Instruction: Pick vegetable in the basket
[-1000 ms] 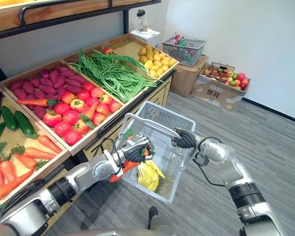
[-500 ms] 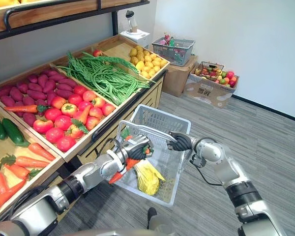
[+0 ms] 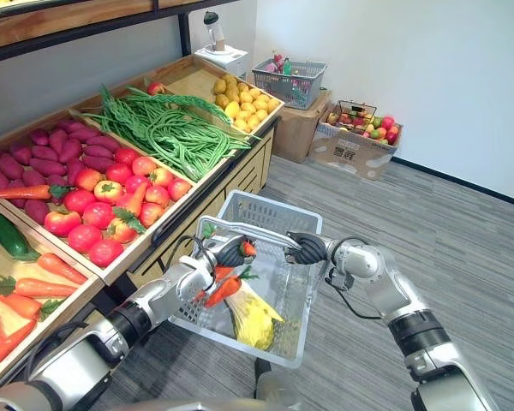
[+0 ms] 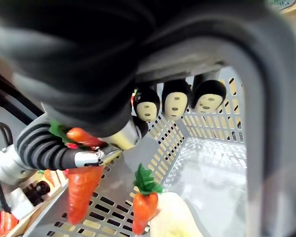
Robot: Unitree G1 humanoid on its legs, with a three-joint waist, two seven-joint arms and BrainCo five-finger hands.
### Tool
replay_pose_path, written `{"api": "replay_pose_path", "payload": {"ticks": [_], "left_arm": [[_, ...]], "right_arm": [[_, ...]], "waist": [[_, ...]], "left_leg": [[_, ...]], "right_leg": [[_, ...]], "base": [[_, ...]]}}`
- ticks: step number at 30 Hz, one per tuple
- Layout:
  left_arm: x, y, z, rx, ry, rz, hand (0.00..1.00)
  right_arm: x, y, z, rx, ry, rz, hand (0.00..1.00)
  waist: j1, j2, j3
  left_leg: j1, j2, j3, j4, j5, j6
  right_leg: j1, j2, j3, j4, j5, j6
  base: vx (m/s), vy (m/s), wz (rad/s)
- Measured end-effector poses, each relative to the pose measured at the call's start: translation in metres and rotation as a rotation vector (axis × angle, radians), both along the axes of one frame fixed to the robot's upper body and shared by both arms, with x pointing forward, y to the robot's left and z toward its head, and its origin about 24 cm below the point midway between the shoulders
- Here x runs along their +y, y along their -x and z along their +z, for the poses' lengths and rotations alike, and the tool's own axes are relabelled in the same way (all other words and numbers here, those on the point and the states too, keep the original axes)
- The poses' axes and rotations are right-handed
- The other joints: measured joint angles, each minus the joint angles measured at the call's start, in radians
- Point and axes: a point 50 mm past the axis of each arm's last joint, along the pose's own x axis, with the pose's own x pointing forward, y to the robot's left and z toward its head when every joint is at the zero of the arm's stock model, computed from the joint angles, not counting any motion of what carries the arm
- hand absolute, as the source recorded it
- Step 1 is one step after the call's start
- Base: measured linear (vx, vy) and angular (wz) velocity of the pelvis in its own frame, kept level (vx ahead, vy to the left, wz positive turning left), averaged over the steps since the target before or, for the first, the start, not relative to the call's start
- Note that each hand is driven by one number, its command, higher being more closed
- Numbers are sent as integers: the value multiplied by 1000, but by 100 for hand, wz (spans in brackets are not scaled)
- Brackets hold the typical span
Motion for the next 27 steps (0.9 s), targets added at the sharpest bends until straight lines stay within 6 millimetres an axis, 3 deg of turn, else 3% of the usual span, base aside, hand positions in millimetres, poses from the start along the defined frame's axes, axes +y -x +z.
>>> {"api": "replay_pose_path", "payload": {"ticks": [12, 18, 23, 27], "left_arm": [[-2, 1, 0, 4, 0, -20, 0], [-13, 8, 5, -3, -2, -97, 0], [-17, 17, 35, -25, 72, -211, 0], [-22, 37, 91, -147, 242, -380, 0]], "right_arm": [[0, 0, 1, -3, -1, 0, 100], [4, -1, 1, -9, -28, -10, 100], [-4, 0, 1, -39, -79, -92, 100], [-24, 13, -22, 32, -80, -233, 100]], "waist": [[0, -5, 1], [1, -5, 1], [13, -2, 1], [41, 2, 0]], "left_leg": [[-3, 8, 0, 9, 0, 0], [-9, 19, -6, 20, -4, 2], [-32, 24, -43, 23, -1, 5], [-56, 13, -103, 10, 5, 15]], "right_leg": [[-1, 2, -2, -1, 2, -1], [0, 2, -15, -2, 2, -1], [6, -6, -55, 1, 2, -1], [32, -32, -120, 2, 1, 0]], "base": [[-52, 16, 0], [-43, 14, 4], [-44, 3, 20], [-41, 22, 40]]}}
